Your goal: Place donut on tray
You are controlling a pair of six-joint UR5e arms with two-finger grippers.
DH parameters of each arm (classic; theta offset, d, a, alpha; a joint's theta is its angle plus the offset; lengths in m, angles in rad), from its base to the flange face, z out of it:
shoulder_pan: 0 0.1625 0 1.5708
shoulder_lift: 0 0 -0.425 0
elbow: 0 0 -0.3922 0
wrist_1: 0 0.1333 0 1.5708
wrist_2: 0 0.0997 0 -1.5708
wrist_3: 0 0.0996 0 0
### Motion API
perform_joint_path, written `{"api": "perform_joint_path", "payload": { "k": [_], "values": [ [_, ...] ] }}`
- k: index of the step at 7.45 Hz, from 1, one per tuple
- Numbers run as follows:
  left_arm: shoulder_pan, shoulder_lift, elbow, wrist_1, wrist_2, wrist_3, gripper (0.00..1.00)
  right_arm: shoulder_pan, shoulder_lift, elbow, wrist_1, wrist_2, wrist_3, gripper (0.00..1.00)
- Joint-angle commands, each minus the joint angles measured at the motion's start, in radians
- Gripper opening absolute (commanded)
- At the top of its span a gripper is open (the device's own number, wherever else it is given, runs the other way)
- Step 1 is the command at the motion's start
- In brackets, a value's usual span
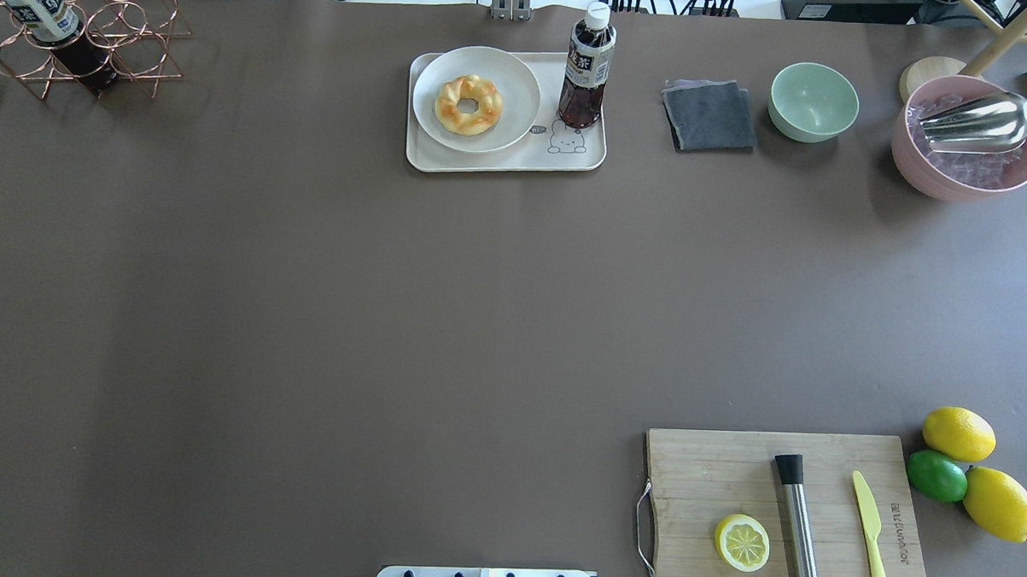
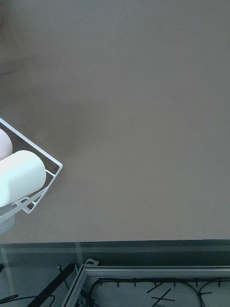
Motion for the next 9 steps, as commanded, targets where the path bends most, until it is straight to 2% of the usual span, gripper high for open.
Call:
{"api": "perform_joint_path", "payload": {
  "k": [1,9],
  "values": [
    [0.000,0.005,-0.004,0.000,-0.003,-0.001,0.99,-0.001,-0.002,0.000,0.000,0.000,-0.003,1.00],
    [0.000,0.004,-0.006,-0.001,-0.003,-0.001,0.99,-0.015,-0.002,0.000,0.000,0.002,-0.003,1.00]
  ]
}}
